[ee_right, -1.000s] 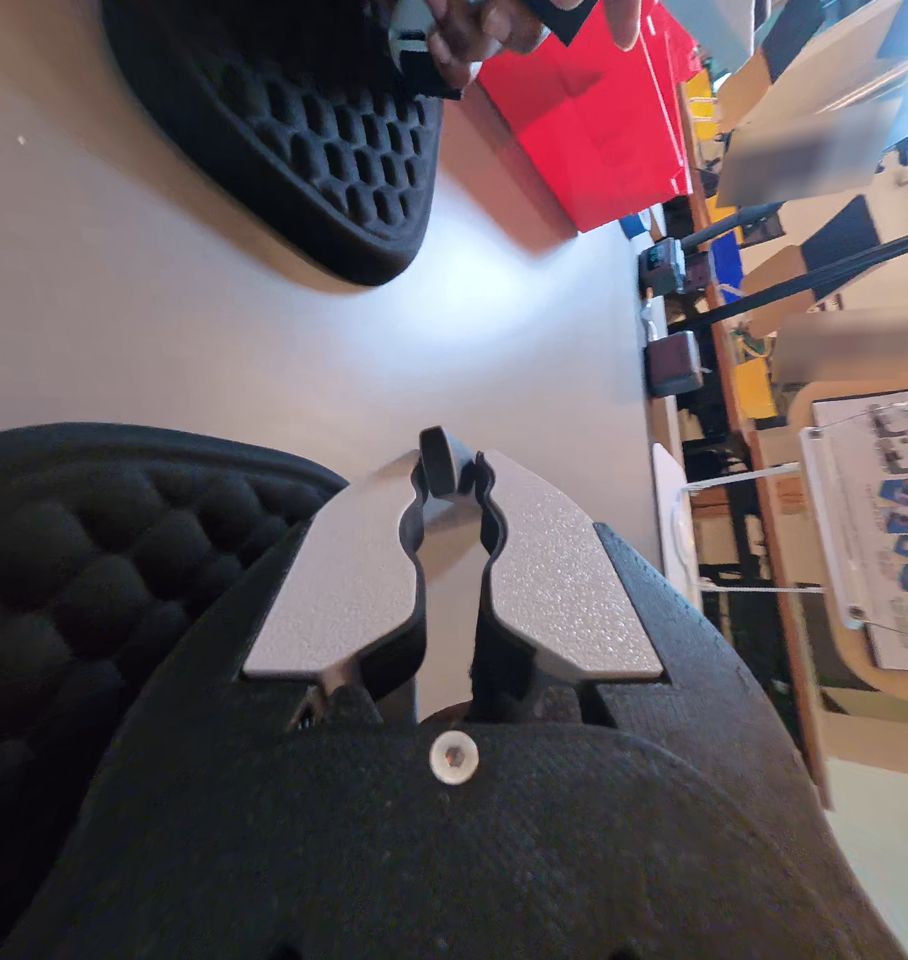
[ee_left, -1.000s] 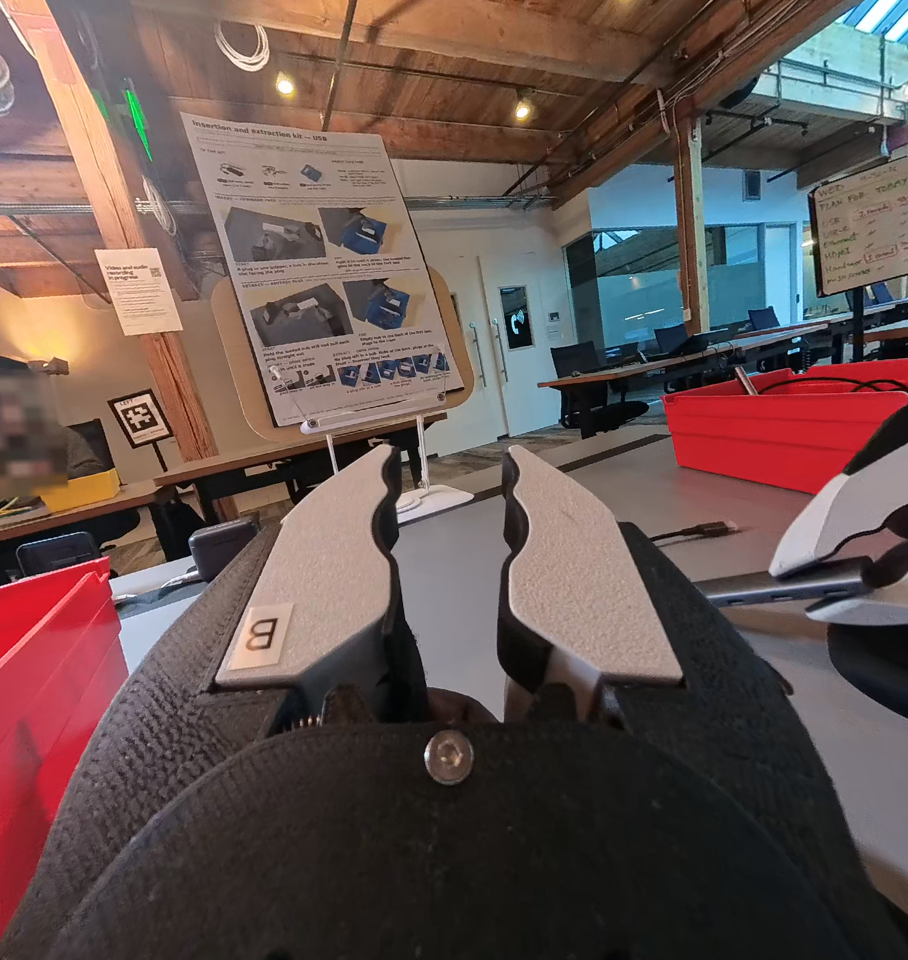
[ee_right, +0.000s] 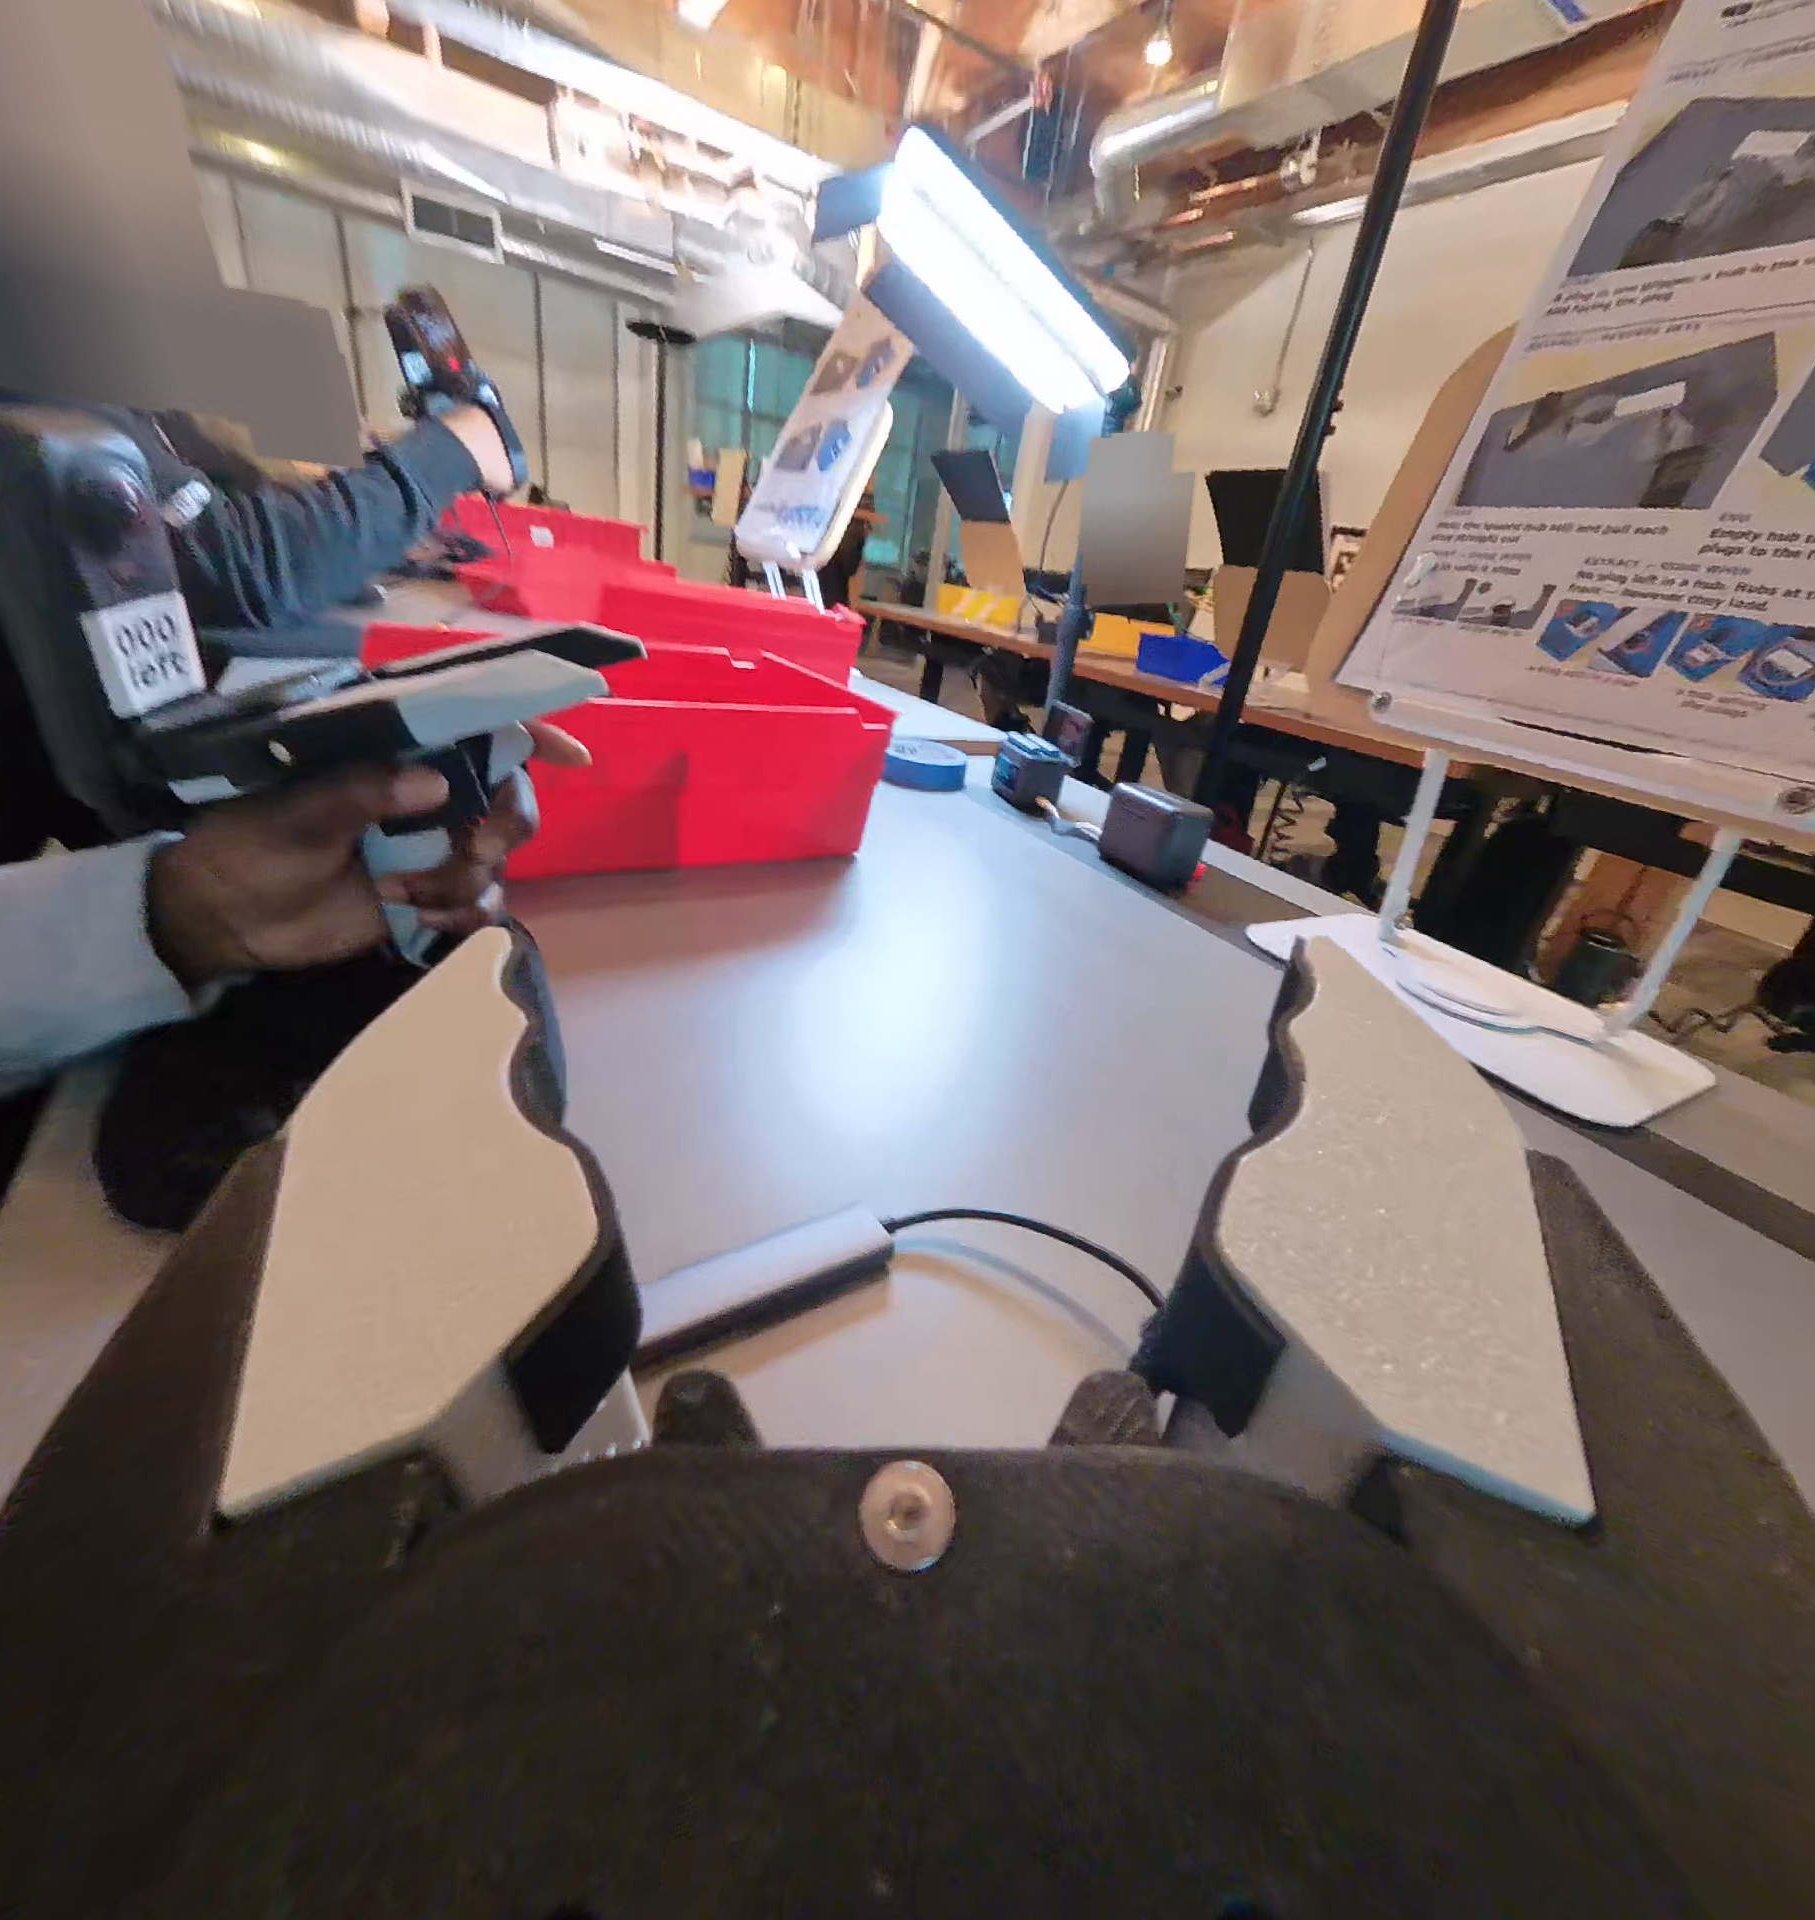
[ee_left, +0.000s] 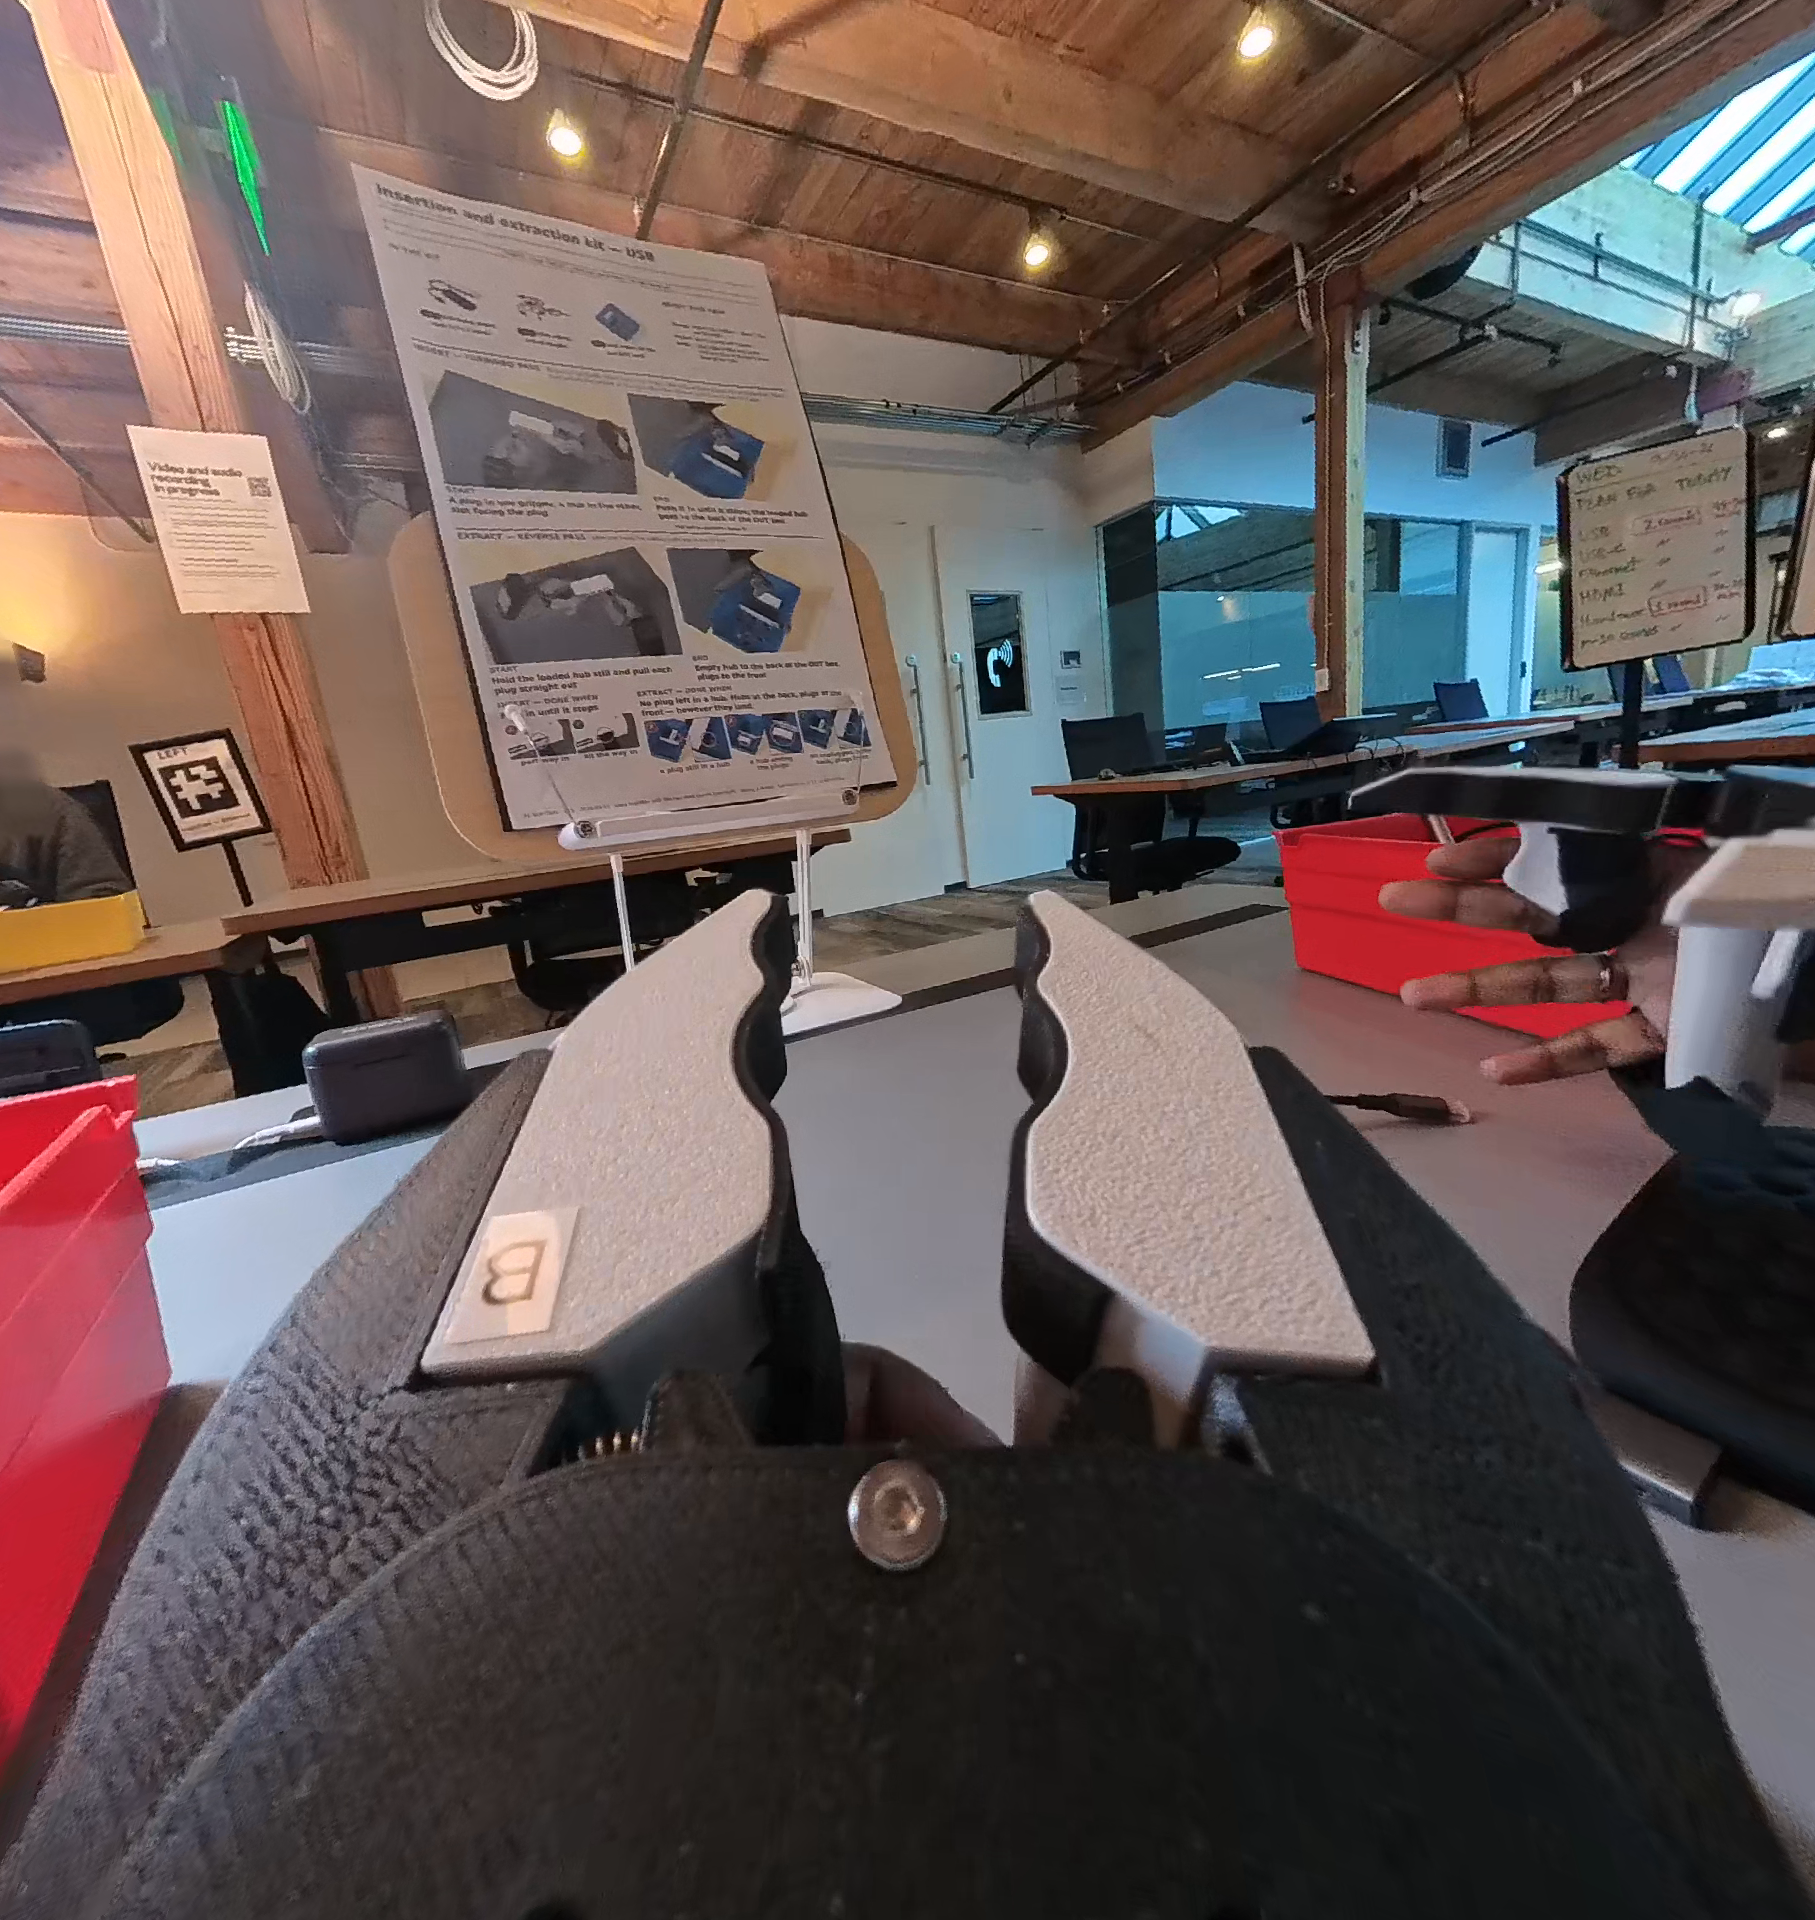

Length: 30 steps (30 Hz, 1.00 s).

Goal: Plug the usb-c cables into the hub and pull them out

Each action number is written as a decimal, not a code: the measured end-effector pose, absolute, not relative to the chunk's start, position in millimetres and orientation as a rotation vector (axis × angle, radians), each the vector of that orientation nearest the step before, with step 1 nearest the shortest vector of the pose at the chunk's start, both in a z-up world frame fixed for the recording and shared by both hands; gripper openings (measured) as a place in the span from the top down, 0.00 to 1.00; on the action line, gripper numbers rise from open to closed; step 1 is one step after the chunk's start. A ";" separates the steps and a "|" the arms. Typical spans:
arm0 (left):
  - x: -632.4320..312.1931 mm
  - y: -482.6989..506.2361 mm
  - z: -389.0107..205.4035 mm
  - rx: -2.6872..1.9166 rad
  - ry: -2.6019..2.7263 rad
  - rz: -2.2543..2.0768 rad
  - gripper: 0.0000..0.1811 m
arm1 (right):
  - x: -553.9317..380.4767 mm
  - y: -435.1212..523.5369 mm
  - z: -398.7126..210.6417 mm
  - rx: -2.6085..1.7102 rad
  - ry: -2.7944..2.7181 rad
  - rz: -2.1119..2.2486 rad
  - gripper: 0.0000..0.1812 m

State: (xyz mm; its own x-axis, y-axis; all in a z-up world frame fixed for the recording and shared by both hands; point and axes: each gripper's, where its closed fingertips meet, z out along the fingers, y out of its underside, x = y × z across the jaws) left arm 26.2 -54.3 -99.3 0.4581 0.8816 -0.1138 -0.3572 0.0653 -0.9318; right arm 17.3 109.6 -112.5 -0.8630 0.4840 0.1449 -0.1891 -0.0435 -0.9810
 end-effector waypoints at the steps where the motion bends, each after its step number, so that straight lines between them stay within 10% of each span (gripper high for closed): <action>1: 26.3 -54.3 -99.4 -1.146 -0.575 1.009 0.77 | 15.2 109.9 -114.8 -0.321 -1.793 1.935 0.27; 13: 61.2 -125.4 -74.4 -1.473 -0.865 0.675 0.68 | 4.8 114.0 -119.4 -0.418 -1.794 1.936 0.27; 30: 50.5 -322.2 -225.3 -1.940 -1.902 0.424 0.79 | 6.2 109.5 -123.9 -0.388 -1.822 1.899 0.31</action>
State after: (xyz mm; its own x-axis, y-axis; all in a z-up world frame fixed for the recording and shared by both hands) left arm 50.5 -322.2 -225.3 0.0337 0.9979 0.0545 0.8801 -0.0038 -0.4747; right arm 6.2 109.5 -123.9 -0.8460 0.5193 0.1206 -0.1420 -0.0014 -0.9899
